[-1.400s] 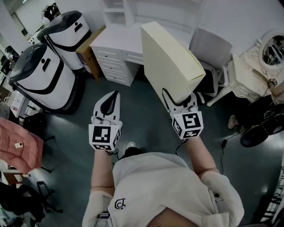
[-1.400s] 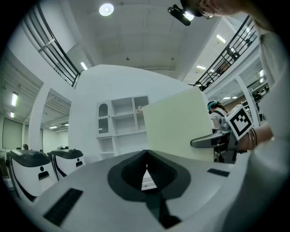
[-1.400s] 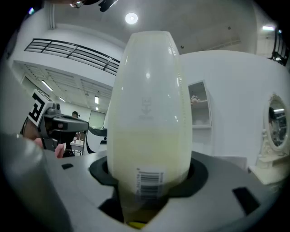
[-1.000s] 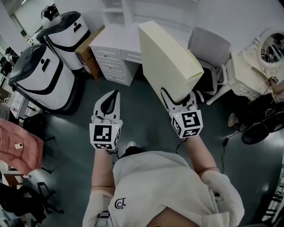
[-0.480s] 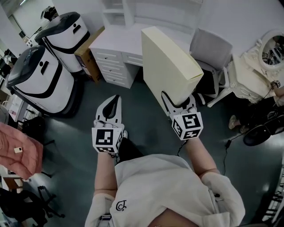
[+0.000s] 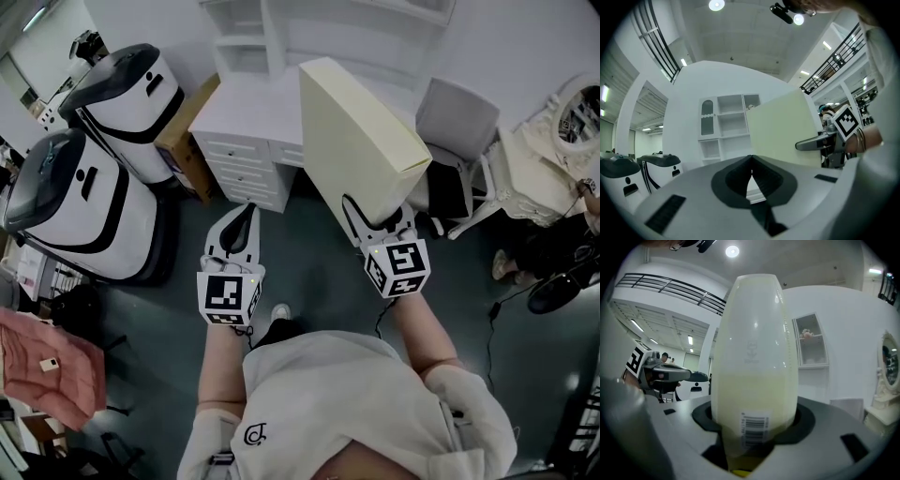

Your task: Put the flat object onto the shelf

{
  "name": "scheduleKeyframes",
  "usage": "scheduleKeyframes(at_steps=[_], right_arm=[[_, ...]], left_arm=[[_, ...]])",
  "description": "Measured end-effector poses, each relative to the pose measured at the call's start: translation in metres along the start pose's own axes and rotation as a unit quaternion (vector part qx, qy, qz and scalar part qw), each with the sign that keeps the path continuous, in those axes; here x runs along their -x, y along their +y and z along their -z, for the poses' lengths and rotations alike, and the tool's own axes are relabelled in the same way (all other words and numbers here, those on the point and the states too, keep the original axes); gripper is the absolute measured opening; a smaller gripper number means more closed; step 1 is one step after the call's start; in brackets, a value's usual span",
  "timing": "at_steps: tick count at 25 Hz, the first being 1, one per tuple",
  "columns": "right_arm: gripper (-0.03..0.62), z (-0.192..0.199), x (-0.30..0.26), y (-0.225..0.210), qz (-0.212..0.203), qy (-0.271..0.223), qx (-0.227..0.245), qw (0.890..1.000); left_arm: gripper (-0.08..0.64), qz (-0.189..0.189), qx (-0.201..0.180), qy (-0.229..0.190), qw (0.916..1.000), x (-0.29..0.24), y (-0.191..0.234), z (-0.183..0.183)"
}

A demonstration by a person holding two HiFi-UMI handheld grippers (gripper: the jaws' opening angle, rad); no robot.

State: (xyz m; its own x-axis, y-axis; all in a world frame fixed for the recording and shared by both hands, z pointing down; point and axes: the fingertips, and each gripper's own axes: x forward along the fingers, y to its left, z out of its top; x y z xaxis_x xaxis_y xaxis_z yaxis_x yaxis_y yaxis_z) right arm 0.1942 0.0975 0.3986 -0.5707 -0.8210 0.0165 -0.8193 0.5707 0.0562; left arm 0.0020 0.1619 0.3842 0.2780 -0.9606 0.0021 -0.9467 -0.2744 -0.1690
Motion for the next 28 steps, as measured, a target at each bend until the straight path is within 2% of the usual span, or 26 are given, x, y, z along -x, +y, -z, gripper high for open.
scheduleKeyframes(at_steps=[6,11,19,28], right_arm=[[0.275,-0.008,-0.093,0.025,0.035,0.002,0.0,0.999],[0.275,-0.007,-0.147,0.041,0.062,0.005,-0.006,0.998],[0.275,-0.021,-0.198,0.024,0.089,0.002,0.026,0.996],[0.275,-0.061,-0.272,-0.053,0.123,-0.026,0.071,0.99]], left_arm=[[0.012,0.033,0.0,-0.005,0.9994,-0.052,0.098,0.008],[0.012,0.057,0.004,-0.012,0.9983,-0.081,0.153,0.017],[0.012,0.082,0.025,-0.017,0.9962,-0.123,0.187,0.032],[0.012,0.087,-0.008,-0.044,0.9952,-0.204,0.21,0.011]])
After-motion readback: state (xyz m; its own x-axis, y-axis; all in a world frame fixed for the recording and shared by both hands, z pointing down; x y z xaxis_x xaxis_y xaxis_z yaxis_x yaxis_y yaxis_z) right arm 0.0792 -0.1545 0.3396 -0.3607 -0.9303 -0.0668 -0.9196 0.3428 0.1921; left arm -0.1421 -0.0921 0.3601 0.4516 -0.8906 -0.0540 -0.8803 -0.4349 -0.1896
